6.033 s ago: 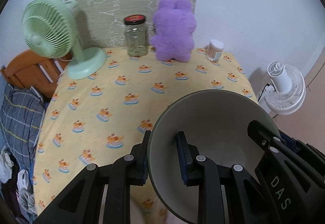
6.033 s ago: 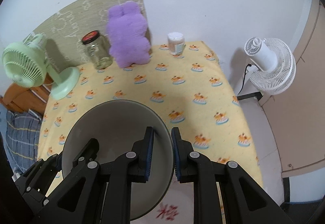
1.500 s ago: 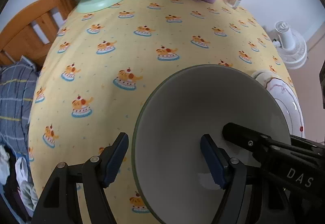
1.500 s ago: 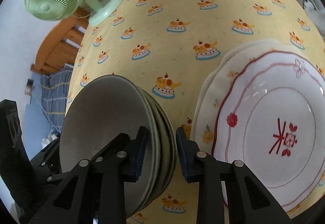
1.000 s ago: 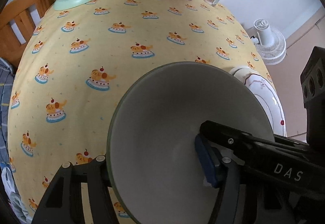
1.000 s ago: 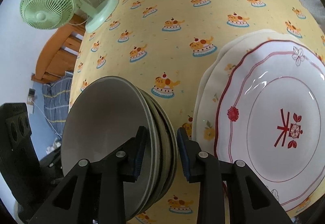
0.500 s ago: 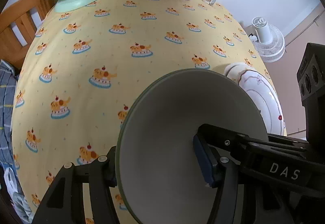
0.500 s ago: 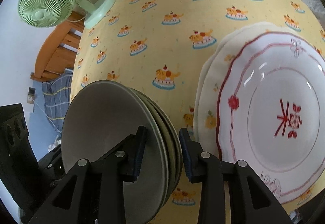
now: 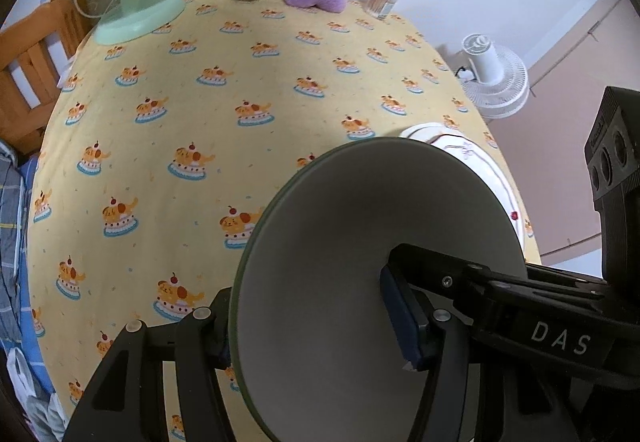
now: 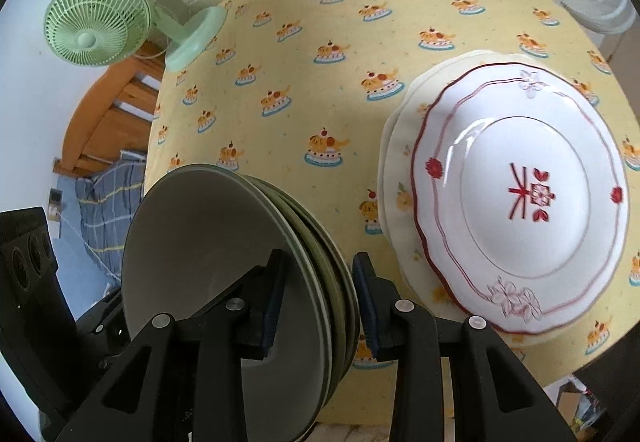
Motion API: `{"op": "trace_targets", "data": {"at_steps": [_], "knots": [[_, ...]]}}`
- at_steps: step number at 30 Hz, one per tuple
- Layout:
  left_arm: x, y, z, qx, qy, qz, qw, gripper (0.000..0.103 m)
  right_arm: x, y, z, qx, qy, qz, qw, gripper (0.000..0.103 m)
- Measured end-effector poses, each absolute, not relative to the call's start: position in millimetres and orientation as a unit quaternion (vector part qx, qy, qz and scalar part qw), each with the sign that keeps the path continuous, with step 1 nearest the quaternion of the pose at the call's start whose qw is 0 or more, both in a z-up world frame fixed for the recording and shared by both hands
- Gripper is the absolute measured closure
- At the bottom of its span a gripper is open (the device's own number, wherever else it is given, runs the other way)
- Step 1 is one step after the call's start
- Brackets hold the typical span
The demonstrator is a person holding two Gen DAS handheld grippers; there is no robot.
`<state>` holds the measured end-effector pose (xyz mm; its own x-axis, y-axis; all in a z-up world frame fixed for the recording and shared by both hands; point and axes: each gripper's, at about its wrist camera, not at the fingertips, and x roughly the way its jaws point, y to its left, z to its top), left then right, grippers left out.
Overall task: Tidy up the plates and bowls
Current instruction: 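Lower the bowl stack onto the red-rimmed plate with both grippers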
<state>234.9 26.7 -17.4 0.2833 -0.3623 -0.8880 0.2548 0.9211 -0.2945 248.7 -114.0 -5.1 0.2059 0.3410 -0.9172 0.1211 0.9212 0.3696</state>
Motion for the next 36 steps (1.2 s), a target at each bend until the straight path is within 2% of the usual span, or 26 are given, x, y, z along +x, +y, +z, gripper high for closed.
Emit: {"op": "trace_targets", "data": {"at_steps": [16,36], "knots": [[224,-19,10,-0.074,0.547,-0.136,0.823,0.043,259,-154,23,0.146,0.619,0.135,0.759,0.066],[241,-113,-5,-0.098,0.547,-0.116,0.824,0.043,288,-252,15,0.128,0.629,0.152,0.752,0.066]]}}
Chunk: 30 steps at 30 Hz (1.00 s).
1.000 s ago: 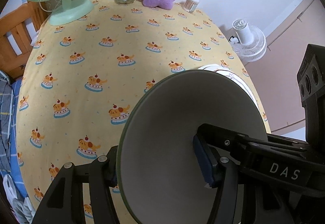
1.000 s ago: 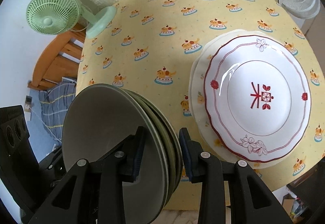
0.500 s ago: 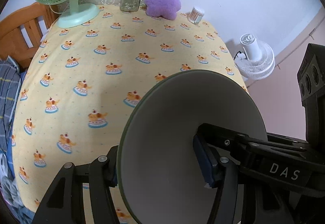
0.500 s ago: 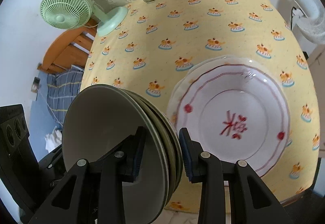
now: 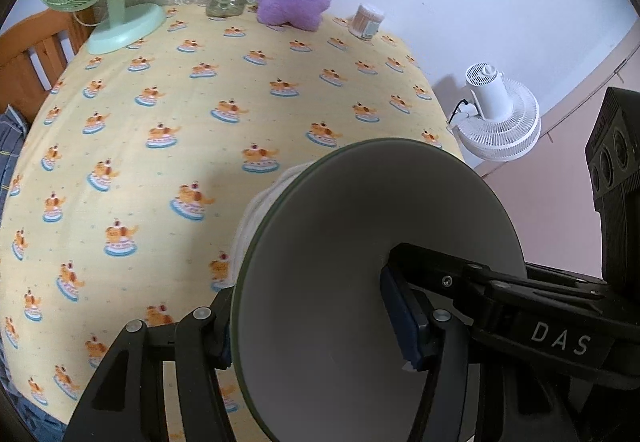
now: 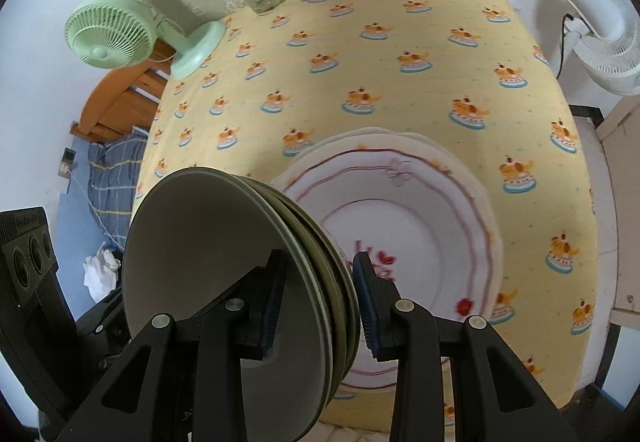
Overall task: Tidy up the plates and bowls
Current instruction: 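Lower the bowl stack onto the red-rimmed plate with both grippers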
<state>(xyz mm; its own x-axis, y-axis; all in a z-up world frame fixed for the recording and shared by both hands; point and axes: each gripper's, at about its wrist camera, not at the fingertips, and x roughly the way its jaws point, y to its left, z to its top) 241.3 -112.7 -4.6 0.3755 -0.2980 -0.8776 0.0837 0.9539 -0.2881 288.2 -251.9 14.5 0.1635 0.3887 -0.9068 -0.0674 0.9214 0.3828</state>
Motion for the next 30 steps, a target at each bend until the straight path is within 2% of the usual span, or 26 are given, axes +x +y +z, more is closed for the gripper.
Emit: {"op": "trace_targets", "data": {"at_steps": [12,30], "knots": [[254,-142,-24,-0.107,0.565,-0.12,0.809,0.043,301,-283,-2,0.132,0.646,0.137,0.739,0.066],[265,-141,-36,-0.121,0.565,-0.102,0.81,0.042,314,-283,-14,0.128,0.645,0.135,0.741,0.066]]}}
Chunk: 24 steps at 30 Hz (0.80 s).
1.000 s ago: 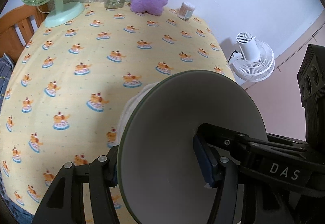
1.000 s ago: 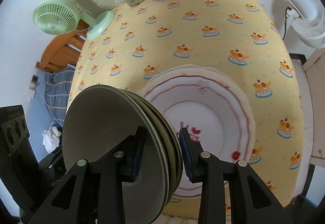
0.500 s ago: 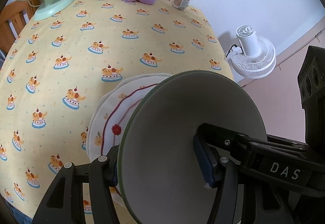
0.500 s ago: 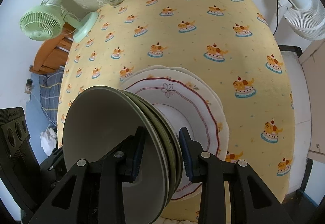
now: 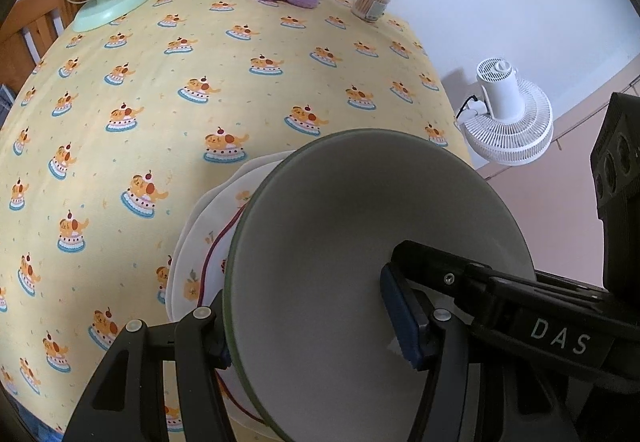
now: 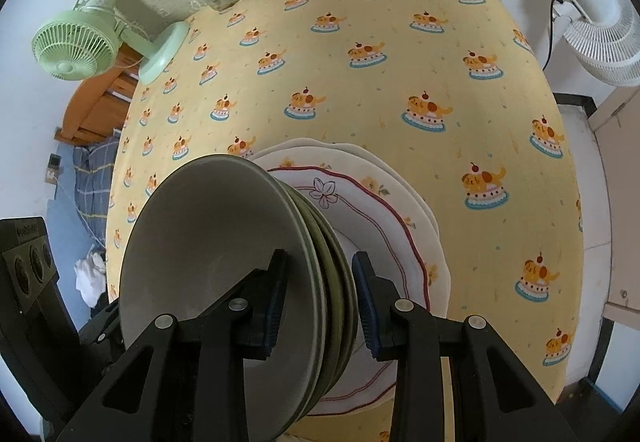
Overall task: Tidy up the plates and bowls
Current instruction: 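Lower the bowl stack onto the red-rimmed plate with both grippers, then open both grippers to release the bowls on the plates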
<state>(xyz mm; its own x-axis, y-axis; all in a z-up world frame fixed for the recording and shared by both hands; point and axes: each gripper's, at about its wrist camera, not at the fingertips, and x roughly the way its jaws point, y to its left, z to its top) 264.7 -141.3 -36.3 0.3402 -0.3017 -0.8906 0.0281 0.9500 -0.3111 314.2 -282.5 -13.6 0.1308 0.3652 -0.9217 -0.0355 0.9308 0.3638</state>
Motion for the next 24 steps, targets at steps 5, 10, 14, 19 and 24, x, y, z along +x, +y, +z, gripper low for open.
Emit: {"op": "trace_targets", "data": {"at_steps": [5,10,14,19,24], "knots": [[265,-143,-36,-0.119,0.567,-0.099,0.809,0.042,312,-285,-15,0.138,0.642,0.135,0.742,0.066],[264,-144,-30,-0.095,0.556,-0.082,0.822,0.039,311,-288,-14,0.141,0.639,0.123,0.747,0.059],[260,-145,-25,-0.091,0.546,-0.083,0.828,0.038,303,-284,1,0.107,0.611,0.112,0.777,0.058],[251,-135,-10,-0.089,0.532,-0.08,0.838,0.038,290,-283,24,0.085,0.579,0.09,0.806,0.058],[242,-114,3,-0.099,0.514,-0.083,0.848,0.038,270,-271,51,0.054,0.534,0.062,0.842,0.058]]}}
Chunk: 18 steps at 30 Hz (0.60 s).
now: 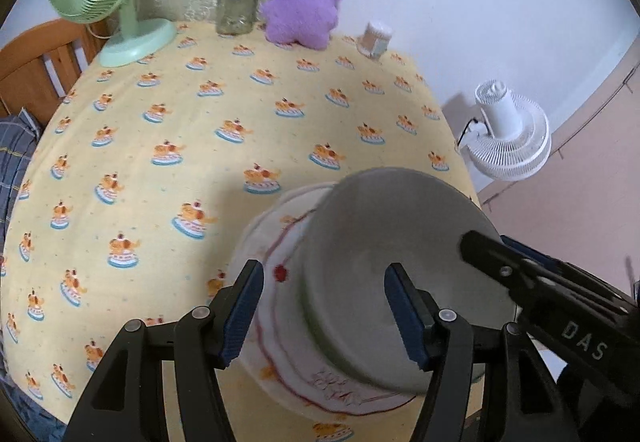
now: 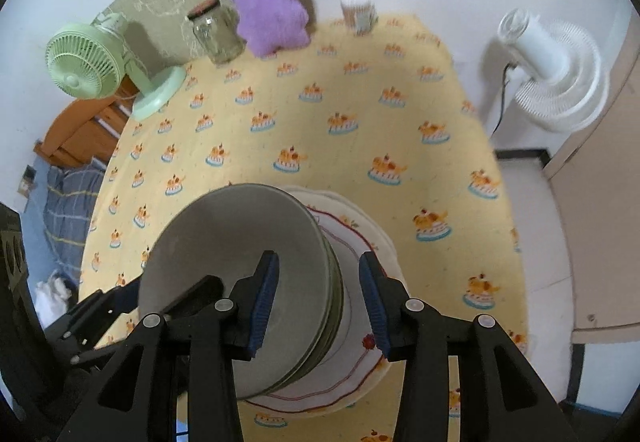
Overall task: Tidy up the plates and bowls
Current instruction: 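Open both grippers to release the bowls on the plates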
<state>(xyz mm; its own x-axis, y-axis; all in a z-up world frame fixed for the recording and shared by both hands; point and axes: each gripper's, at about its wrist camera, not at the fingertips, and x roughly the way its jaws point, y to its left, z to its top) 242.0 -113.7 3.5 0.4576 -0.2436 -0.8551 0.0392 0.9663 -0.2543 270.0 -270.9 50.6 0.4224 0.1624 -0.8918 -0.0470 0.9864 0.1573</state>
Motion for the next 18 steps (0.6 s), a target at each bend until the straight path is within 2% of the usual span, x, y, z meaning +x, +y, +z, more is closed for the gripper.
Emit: {"op": "trace_targets", "data": {"at_steps": [6,8,10,15,18], "knots": [[216,-69,32,-0.089,0.458,-0.049,0.883,0.038,234,-238,84,0.005,0.468,0.036,0.883,0.058],[202,-55,40,-0.074,0.436,-0.035,0.896,0.032,220,-223,90,0.004,0.458,0.035,0.888,0.054],[186,-40,49,-0.054,0.411,-0.019,0.91,0.019,208,-210,92,0.011,0.449,0.036,0.893,0.049],[147,-6,61,-0.03,0.357,-0.001,0.934,0.002,179,-177,89,0.018,0.425,0.029,0.905,0.047],[130,10,60,-0.029,0.341,0.014,0.939,0.0,159,-164,88,0.014,0.393,0.022,0.919,0.043]]}}
